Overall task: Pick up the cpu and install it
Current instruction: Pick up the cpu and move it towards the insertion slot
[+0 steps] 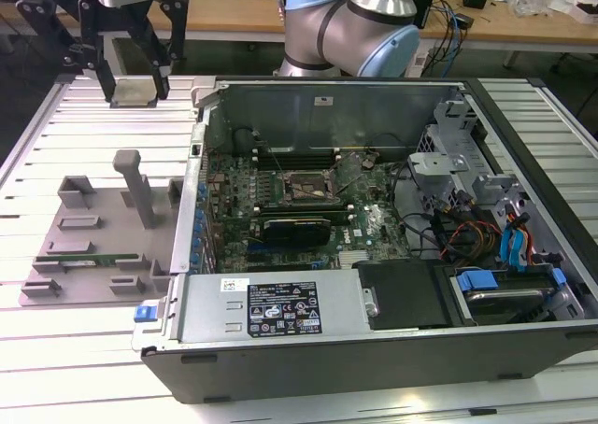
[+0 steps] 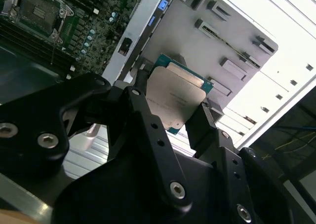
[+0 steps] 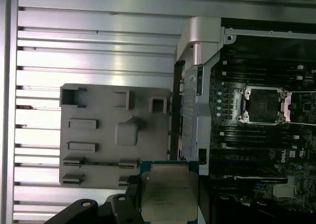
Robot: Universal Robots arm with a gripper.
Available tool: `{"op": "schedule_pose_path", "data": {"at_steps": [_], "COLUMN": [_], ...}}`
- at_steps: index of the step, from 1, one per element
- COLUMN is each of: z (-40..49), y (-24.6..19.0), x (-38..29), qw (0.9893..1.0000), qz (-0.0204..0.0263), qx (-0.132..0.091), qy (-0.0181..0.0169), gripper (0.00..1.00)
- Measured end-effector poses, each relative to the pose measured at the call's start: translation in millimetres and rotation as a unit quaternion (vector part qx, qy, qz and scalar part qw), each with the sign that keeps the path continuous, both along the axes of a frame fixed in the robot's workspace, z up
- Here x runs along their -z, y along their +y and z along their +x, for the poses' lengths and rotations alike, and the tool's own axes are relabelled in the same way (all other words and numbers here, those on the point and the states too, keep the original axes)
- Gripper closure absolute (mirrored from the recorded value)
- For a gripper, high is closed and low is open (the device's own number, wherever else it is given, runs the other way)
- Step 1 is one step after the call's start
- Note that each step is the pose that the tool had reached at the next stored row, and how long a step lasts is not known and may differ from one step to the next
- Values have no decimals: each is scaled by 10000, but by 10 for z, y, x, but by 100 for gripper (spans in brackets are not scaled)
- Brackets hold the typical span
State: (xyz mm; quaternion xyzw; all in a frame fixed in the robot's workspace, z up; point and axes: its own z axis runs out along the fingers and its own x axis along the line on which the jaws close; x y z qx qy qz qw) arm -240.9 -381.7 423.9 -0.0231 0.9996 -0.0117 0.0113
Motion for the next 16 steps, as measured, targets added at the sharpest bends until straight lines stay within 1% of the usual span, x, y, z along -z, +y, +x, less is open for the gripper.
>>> {"op": "schedule_pose_path", "data": {"at_steps": [4, 11, 16], "z": [29, 108, 124], "y": [2, 5, 5], "x": [5, 16, 21], "qw": [10000, 10000, 10000], "qz": [0, 0, 0], "qx": [0, 0, 0], "qy": [0, 2, 2], "gripper": [45, 45, 45]}}
